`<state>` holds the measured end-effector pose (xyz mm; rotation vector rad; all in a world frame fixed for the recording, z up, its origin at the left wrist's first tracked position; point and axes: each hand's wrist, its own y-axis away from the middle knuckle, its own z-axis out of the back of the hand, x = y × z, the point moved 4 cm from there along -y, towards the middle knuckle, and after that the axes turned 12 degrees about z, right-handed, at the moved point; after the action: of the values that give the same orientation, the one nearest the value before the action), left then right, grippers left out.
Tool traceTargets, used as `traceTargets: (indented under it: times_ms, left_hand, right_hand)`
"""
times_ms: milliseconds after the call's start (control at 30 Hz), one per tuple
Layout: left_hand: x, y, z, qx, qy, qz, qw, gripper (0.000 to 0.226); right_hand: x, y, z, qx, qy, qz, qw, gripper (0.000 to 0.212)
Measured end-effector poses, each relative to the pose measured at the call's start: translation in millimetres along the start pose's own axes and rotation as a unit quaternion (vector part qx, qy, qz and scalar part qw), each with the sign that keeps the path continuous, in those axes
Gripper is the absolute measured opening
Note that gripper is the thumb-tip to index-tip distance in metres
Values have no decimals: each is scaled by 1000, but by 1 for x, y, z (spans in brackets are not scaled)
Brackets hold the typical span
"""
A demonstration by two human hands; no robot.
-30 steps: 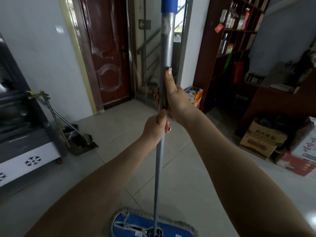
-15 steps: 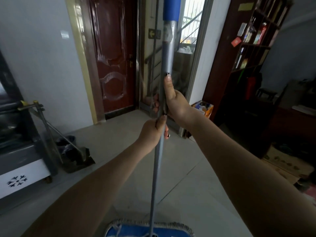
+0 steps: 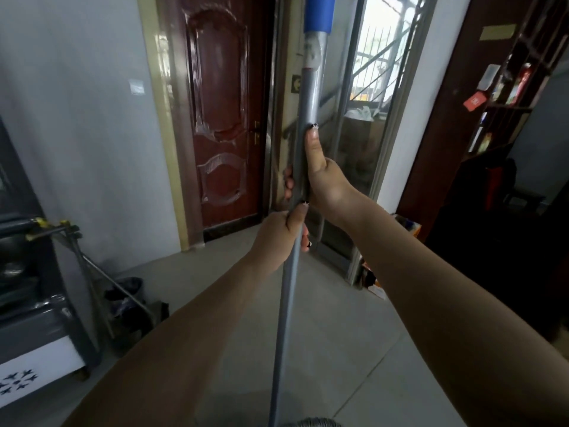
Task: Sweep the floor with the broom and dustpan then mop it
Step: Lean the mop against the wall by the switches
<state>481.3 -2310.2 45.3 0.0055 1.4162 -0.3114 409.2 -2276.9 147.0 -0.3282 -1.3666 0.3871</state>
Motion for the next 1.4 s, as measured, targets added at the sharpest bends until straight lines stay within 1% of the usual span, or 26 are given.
traceTargets:
  times_ms: [100, 200, 300, 433, 633, 767, 900, 967, 1067, 1200, 1233, 1300, 1367, 1400]
  left_hand:
    - [8, -47, 17, -15, 17, 11, 1000, 50]
    - [8, -101, 39, -43, -7, 9, 999, 49]
    - [16, -146, 59, -69, -48, 23, 996, 58]
    - [26, -198, 82, -88, -44, 30, 995, 59]
    - [48, -279, 111, -93, -70, 31, 993, 58]
    - [73, -344, 139, -98, -102, 29, 990, 58]
    - [101, -419, 176, -100, -71, 41, 992, 55]
    - [112, -455, 192, -102, -77, 37, 991, 55]
    - [124, -501, 212, -105, -85, 28, 990, 57]
    - [135, -555, 238, -117, -76, 44, 989, 55]
    - [143, -586, 254, -128, -74, 45, 988, 55]
    - [143, -600, 265, -152, -90, 28, 984, 60]
    - [148, -620, 279, -166, -109, 17, 980, 74]
    - [152, -634, 287, -170, -120, 19, 978, 77]
  right_hand:
    - [-29, -52, -8, -22, -9, 13, 1000, 73]
    - [-52, -115, -15, -15, -31, 14, 999, 71]
    - [-73, -166, -22, -8, -35, 28, 999, 67]
    - [-94, -222, -36, -18, -46, 38, 998, 65]
    - [-134, -299, -46, -11, -67, 51, 996, 68]
    - [-174, -361, -63, -11, -55, 56, 997, 68]
    - [-213, -436, -88, -3, -32, 49, 998, 66]
    - [-234, -475, -98, 7, -21, 47, 999, 63]
    - [-257, -521, -108, 9, -25, 41, 999, 63]
    - [-278, -576, -123, 32, -31, 56, 997, 62]
    - [-291, -609, -135, 45, -36, 58, 997, 64]
    - [-299, -628, -144, 47, -50, 43, 997, 68]
    - [-309, -654, -155, 54, -73, 36, 995, 68]
    - [-317, -670, -160, 59, -70, 44, 995, 68]
